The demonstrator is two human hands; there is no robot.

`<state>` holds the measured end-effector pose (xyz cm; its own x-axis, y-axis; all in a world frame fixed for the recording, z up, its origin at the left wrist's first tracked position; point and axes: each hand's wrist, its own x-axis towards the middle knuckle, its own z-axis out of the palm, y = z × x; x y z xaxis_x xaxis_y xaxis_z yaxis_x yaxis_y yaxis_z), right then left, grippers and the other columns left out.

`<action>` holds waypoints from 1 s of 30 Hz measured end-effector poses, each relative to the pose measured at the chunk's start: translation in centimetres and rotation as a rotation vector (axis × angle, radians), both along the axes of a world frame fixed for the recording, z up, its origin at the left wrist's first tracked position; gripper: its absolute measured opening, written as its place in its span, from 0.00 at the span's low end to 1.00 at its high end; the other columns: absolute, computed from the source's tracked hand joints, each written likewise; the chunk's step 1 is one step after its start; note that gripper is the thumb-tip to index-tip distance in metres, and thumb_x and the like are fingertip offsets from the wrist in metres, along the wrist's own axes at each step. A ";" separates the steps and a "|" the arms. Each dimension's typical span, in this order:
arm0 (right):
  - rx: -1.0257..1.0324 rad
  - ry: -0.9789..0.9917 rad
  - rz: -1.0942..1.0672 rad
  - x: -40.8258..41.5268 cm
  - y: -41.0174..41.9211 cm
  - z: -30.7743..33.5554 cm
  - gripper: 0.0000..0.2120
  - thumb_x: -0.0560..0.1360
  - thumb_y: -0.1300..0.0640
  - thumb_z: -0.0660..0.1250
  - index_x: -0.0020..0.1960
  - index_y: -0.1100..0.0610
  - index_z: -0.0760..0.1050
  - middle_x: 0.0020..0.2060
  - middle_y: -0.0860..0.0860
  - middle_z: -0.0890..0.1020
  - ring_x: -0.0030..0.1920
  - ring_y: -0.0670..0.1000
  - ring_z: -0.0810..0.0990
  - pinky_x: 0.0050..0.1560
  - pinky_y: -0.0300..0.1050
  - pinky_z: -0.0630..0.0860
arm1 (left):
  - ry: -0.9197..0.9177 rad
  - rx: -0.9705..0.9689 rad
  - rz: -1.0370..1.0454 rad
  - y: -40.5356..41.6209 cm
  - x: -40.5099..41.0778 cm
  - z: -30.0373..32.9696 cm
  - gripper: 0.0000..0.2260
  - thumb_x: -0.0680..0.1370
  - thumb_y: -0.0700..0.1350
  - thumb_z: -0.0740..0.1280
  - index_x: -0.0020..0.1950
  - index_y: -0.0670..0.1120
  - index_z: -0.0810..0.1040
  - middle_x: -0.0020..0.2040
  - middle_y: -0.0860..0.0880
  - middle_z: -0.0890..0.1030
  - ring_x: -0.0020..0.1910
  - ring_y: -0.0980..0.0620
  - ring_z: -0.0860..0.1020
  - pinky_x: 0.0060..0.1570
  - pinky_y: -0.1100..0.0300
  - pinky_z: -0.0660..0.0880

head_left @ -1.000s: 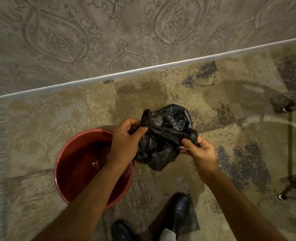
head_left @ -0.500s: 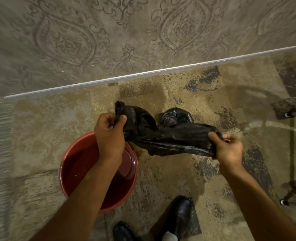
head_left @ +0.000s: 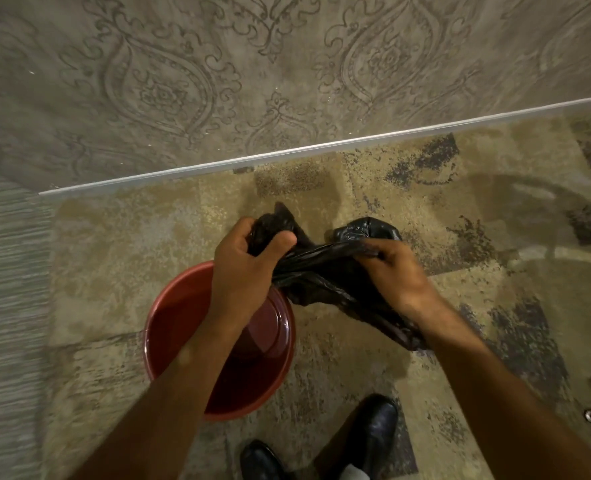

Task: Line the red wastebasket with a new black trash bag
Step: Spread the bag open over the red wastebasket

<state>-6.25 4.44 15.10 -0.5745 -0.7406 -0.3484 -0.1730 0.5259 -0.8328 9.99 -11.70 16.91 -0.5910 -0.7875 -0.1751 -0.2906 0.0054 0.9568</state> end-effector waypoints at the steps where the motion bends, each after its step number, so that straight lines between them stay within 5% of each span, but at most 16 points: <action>1: -0.020 -0.043 -0.065 -0.3 0.1 0.0 0.15 0.82 0.57 0.63 0.47 0.43 0.86 0.43 0.43 0.88 0.45 0.42 0.86 0.47 0.41 0.80 | -0.025 -0.022 -0.062 -0.6 0.7 0.1 0.09 0.71 0.55 0.76 0.45 0.56 0.78 0.38 0.60 0.85 0.34 0.63 0.83 0.29 0.72 0.74; 4: -0.094 -0.182 -0.297 -0.9 0.4 0.3 0.18 0.83 0.58 0.63 0.39 0.47 0.85 0.35 0.44 0.87 0.36 0.42 0.85 0.36 0.36 0.79 | -0.212 -0.225 -0.234 -1.9 2.8 -0.1 0.14 0.69 0.54 0.79 0.47 0.58 0.76 0.43 0.67 0.82 0.38 0.67 0.82 0.31 0.75 0.72; 6: -0.103 -0.137 -0.427 -1.6 0.7 0.8 0.17 0.83 0.58 0.62 0.37 0.52 0.82 0.31 0.44 0.86 0.31 0.41 0.83 0.31 0.34 0.76 | -0.253 -0.353 -0.219 -2.7 4.0 -0.4 0.13 0.72 0.44 0.77 0.46 0.56 0.74 0.43 0.66 0.80 0.39 0.67 0.80 0.34 0.76 0.71; 9: -0.112 -0.012 -0.514 -2.3 0.9 1.3 0.12 0.83 0.59 0.61 0.49 0.50 0.83 0.43 0.47 0.87 0.40 0.39 0.83 0.41 0.39 0.81 | 0.047 -0.056 -0.039 -3.5 5.5 -0.5 0.18 0.72 0.26 0.69 0.39 0.50 0.72 0.42 0.56 0.81 0.39 0.58 0.80 0.37 0.65 0.77; 12: -0.102 0.180 -0.443 -1.7 1.0 1.4 0.21 0.82 0.61 0.62 0.70 0.42 0.71 0.54 0.41 0.79 0.47 0.32 0.80 0.46 0.37 0.80 | 0.395 0.315 -0.023 -4.1 7.4 0.4 0.18 0.69 0.24 0.64 0.35 0.49 0.71 0.54 0.49 0.81 0.52 0.49 0.81 0.46 0.56 0.81; 14: -0.144 0.328 -0.348 -0.7 1.0 1.3 0.24 0.81 0.63 0.62 0.71 0.43 0.65 0.51 0.48 0.79 0.47 0.43 0.82 0.43 0.43 0.79 | 0.481 0.425 -0.109 -4.6 8.7 1.0 0.17 0.71 0.26 0.65 0.33 0.47 0.74 0.64 0.42 0.79 0.62 0.41 0.79 0.56 0.49 0.80; 16: -0.184 0.485 -0.246 0.4 1.1 1.0 0.19 0.80 0.66 0.61 0.65 0.50 0.64 0.53 0.52 0.79 0.47 0.53 0.81 0.44 0.50 0.78 | 0.371 0.313 -0.233 -5.1 9.9 1.5 0.18 0.72 0.22 0.62 0.31 0.43 0.77 0.70 0.40 0.76 0.69 0.39 0.74 0.66 0.42 0.73; 19: -0.234 0.603 -0.146 1.6 1.6 0.7 0.15 0.77 0.70 0.61 0.51 0.51 0.63 0.54 0.54 0.78 0.51 0.48 0.76 0.44 0.50 0.75 | -0.045 -0.105 -0.467 -5.4 12.0 1.6 0.26 0.70 0.20 0.57 0.35 0.48 0.85 0.71 0.53 0.77 0.73 0.52 0.71 0.72 0.47 0.67; 23: -0.278 0.703 0.054 2.4 2.4 0.7 0.08 0.72 0.69 0.60 0.44 0.57 0.65 0.48 0.55 0.75 0.46 0.55 0.74 0.39 0.49 0.70 | -0.306 -0.399 -0.507 -5.6 15.1 1.3 0.25 0.79 0.27 0.59 0.64 0.53 0.83 0.72 0.58 0.74 0.74 0.60 0.68 0.72 0.54 0.68; 25: -0.261 0.676 0.149 3.3 2.5 0.8 0.02 0.75 0.61 0.61 0.47 0.58 0.70 0.49 0.53 0.75 0.46 0.55 0.76 0.39 0.49 0.73 | -0.322 -0.472 -0.446 -5.8 16.5 1.8 0.22 0.81 0.34 0.59 0.70 0.54 0.78 0.72 0.62 0.73 0.70 0.67 0.70 0.69 0.64 0.70; 27: -0.112 0.553 0.189 4.7 2.2 0.7 0.16 0.75 0.45 0.66 0.60 0.49 0.71 0.53 0.43 0.73 0.48 0.47 0.77 0.42 0.46 0.77 | -0.340 -0.504 -0.396 -5.9 17.9 2.5 0.20 0.81 0.39 0.61 0.71 0.55 0.75 0.69 0.71 0.70 0.65 0.74 0.70 0.61 0.76 0.68; 30: 0.225 0.255 0.271 7.4 1.9 -0.2 0.46 0.61 0.26 0.70 0.74 0.29 0.52 0.62 0.34 0.68 0.58 0.43 0.73 0.57 0.48 0.74 | -0.402 -0.464 -0.338 -5.1 20.2 2.7 0.23 0.79 0.40 0.69 0.71 0.57 0.73 0.64 0.77 0.69 0.61 0.78 0.70 0.54 0.81 0.66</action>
